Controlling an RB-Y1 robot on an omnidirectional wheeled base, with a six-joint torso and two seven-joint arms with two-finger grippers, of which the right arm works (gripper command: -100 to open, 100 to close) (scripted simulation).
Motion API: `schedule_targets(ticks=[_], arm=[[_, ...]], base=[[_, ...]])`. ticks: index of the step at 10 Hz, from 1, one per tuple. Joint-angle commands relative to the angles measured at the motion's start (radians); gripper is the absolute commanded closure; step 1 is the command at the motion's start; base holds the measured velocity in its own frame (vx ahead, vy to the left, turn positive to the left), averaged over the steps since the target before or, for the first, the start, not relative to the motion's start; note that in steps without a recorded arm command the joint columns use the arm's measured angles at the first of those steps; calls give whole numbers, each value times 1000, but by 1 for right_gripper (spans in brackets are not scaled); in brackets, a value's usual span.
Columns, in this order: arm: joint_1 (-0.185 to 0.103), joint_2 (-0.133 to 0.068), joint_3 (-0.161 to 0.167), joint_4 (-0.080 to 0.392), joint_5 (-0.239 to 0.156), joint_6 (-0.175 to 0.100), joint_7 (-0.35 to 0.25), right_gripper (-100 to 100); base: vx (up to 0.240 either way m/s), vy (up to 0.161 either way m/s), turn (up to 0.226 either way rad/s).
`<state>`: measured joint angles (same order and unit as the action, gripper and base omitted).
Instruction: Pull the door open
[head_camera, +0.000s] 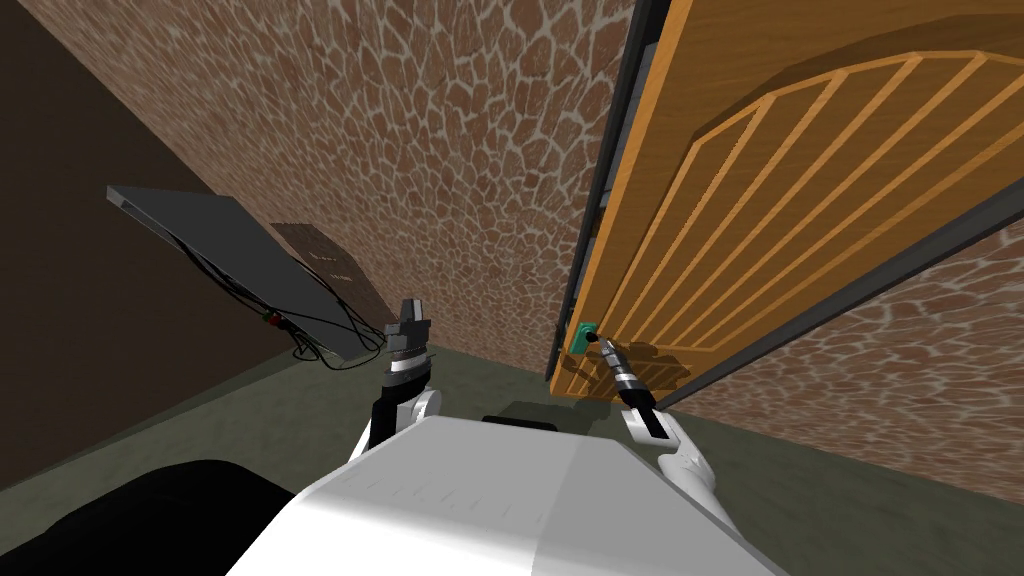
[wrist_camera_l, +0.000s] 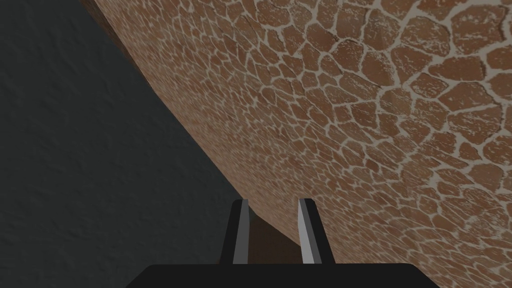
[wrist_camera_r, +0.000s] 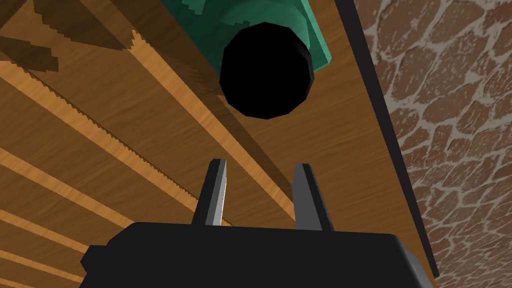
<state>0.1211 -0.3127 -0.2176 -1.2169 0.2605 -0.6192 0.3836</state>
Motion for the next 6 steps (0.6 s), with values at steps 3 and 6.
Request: schedule_targets(ticks=[3, 6], arm=[[33, -29, -16, 0, 57, -16, 99, -100], [65, -51, -28, -9, 102, -24, 176, -100]], base=[[-25, 73, -28], [-35, 52, -32]])
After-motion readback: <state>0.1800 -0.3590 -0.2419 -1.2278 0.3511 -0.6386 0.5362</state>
